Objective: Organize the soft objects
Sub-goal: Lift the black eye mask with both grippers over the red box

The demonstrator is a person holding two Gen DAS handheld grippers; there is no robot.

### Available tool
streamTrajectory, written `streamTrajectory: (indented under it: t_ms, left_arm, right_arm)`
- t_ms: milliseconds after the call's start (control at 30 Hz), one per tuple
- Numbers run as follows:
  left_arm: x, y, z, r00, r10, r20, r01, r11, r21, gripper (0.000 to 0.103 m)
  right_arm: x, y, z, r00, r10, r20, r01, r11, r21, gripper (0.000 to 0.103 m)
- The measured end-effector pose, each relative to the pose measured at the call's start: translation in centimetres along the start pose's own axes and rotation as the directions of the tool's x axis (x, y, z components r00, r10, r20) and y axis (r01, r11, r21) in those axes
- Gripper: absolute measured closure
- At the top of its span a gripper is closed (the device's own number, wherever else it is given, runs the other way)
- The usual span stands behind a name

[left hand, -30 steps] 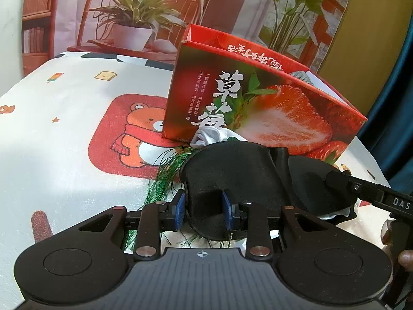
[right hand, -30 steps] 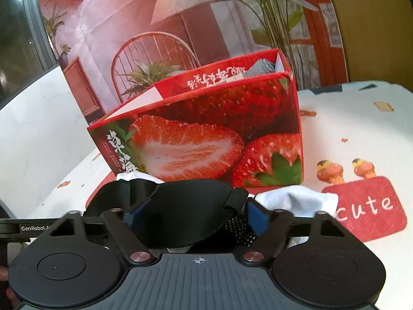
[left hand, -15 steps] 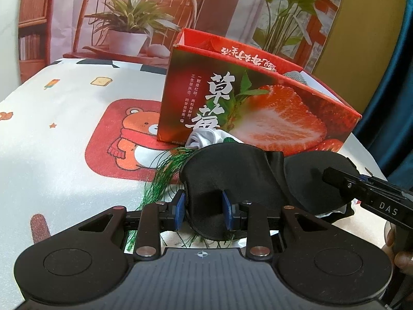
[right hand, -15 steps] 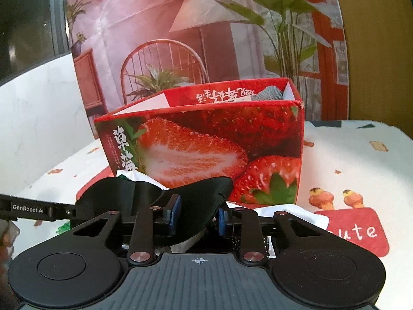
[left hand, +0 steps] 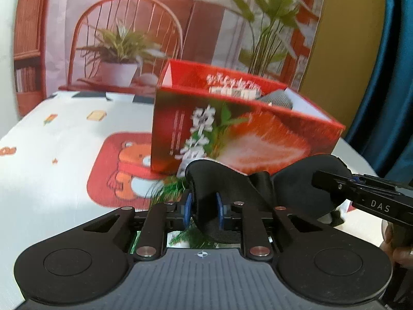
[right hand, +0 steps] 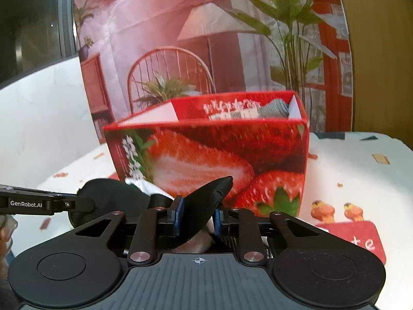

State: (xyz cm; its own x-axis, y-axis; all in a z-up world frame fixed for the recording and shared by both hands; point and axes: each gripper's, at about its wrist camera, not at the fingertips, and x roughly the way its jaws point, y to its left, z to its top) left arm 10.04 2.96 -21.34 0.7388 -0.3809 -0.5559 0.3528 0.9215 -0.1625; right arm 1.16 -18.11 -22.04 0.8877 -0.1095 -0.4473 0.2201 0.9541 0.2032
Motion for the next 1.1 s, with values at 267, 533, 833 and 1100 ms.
streamTrajectory:
  t_ms: [267, 533, 833, 1100]
  left_arm:
    - [-2.5, -1.0, 3.1, 0.993, -0.004, 0.114, 0.001, 1.000, 0.023, 0.084]
    - [-3.7, -2.3, 8.6, 0.971, -0.011, 0.238, -0.009, 0.997, 0.082, 0.084]
    - [1.2, -3.4, 13.8, 0.975, -0.010, 0.221, -0.012, 0.995, 0.099, 0.085]
    - [7.0, -4.0, 14.8, 0.994, 0.003, 0.105, -0.018, 0.990, 0.140, 0.085]
  right_arm:
    - [-1.3, 0.4, 3.2, 0.996, 0.034, 0.085, -0.033, 0.999, -0.013, 0.084]
    - [-1.5, 1.1, 8.5, 0.981, 0.063, 0.181, -0.048, 0.995, -0.088, 0.085]
    - [2.4, 0.2, 13.8, 0.986, 0.012, 0.169, 0.007, 0.994, -0.112, 0.086]
    - [7.6, -1.9, 13.8, 0.996, -0.057, 0.062, 0.059, 0.998, -0.022, 0.089]
